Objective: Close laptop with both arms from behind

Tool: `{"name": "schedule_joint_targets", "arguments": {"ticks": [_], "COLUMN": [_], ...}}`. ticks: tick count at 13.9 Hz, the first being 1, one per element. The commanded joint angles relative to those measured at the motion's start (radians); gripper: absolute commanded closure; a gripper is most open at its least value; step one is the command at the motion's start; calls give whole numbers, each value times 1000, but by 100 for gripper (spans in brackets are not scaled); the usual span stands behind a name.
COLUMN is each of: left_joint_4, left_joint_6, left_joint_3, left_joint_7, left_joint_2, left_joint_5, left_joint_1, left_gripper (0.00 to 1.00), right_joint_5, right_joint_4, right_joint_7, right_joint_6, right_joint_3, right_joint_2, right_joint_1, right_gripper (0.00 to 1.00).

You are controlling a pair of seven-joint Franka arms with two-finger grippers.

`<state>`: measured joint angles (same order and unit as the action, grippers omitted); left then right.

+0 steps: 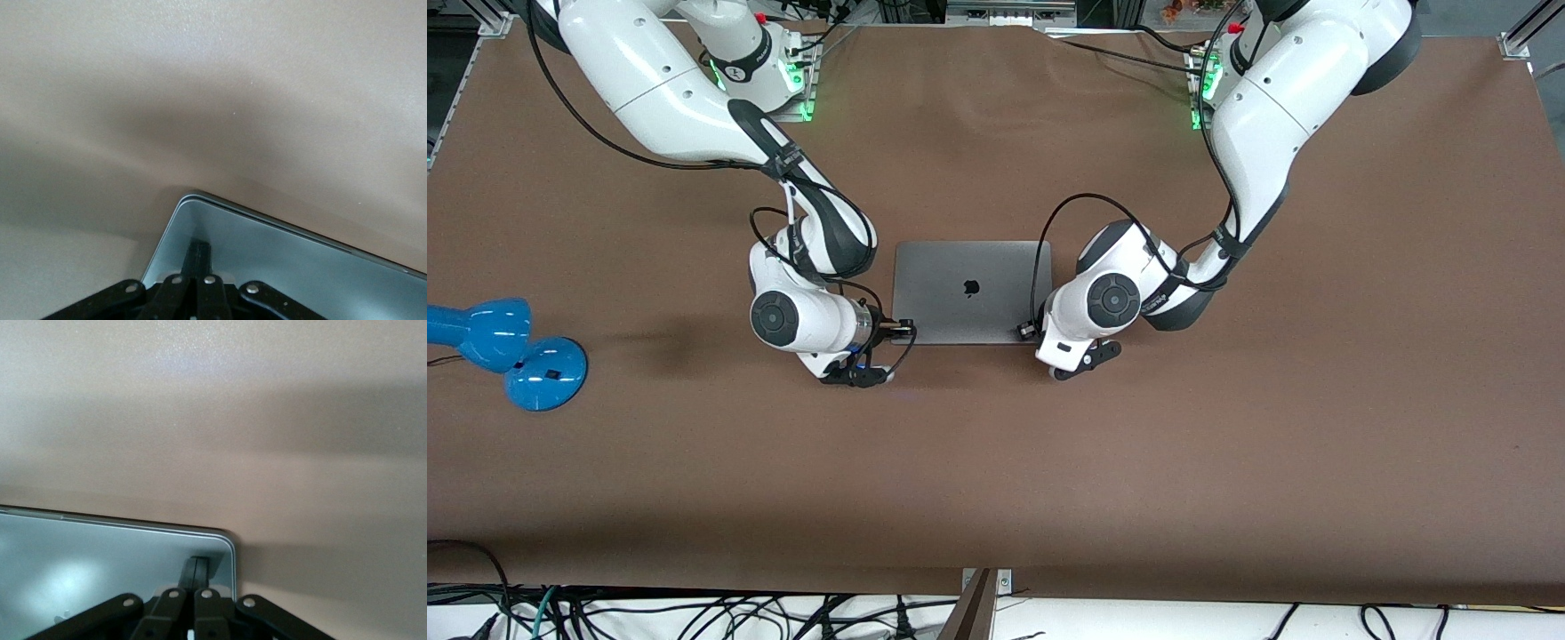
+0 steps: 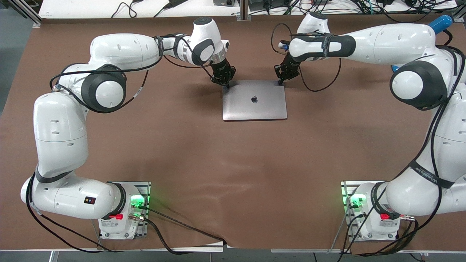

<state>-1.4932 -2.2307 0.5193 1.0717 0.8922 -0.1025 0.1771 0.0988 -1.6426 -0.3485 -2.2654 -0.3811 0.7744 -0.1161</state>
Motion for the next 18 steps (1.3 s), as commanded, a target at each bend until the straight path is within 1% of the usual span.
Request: {"name": "schedule_joint_targets", "arguments": {"ticks": [1,5,6,7,8,9,11,12,14,15,16,18], "left_joint_4": [30,31,33,34,33,31,31,31,30,27,21,19], "left_joint_6": [-18,-17,-17,-12,-6,-1,60,104,230,293,345,434], "left_joint_3": [-13,-12,-12,-9,-9,-1,2,2,2,2,2,4], "left_joint_7": [2,7,10,10,7,7,-5,-36,-114,-155,-201,-289], "left_joint_2": [25,19,14,5,-7,-25,-74,-111,-194,-237,-281,-356], "left_joint_5": [-51,-51,-49,-49,-51,-57,-57,-52,-42,-42,-40,-17], "left_joint_1": [21,19,16,7,-1,-19,-33,-45,-82,-96,-114,-154], "left_gripper": [100,100,100,100,63,1,0,0,0,0,0,0], "right_joint_5": [-13,-13,-13,-13,-13,-13,-16,-17,-17,-17,-17,-14], "right_joint_4": [32,49,52,67,73,73,67,69,70,70,73,98], "right_joint_7": [2,9,9,9,5,8,8,9,2,5,6,9], "right_joint_6": [-16,-2,19,59,98,104,124,163,257,300,343,441], "right_joint_3": [2,2,2,2,7,25,42,56,74,97,113,114], "right_joint_2": [39,33,26,19,-1,-19,-84,-117,-205,-252,-304,-377], "right_joint_1": [-13,-10,-8,-8,-5,-4,-2,-2,0,3,21,97], "right_gripper": [100,100,94,76,56,33,2,0,0,0,0,0]}}
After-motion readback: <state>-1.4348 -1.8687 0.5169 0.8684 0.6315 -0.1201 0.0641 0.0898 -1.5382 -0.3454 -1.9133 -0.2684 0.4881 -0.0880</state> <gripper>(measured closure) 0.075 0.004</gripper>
